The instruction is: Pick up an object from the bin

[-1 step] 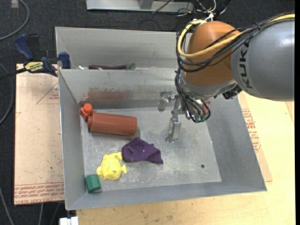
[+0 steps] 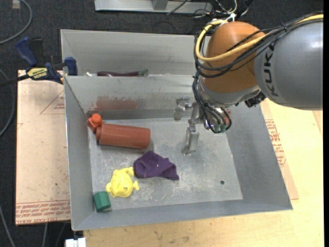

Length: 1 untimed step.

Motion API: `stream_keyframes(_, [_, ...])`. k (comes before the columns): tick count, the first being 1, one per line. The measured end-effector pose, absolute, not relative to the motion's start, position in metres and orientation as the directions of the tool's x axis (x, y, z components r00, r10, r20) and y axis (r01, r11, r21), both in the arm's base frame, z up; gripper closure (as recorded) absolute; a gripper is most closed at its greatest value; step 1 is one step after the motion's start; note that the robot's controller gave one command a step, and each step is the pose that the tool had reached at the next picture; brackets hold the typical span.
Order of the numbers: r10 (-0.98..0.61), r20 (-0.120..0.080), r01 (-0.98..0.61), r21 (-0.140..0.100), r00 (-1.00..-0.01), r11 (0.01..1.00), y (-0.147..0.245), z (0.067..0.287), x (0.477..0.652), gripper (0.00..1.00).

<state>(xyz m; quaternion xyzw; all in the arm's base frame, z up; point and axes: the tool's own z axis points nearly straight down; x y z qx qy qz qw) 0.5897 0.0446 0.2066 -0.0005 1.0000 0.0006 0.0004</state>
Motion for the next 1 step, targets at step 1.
stream_keyframes(1, [-0.002,-0.003,-0.002,0.001,-1.000,1.000,0.0449,0.2057,0.5897,0.00])
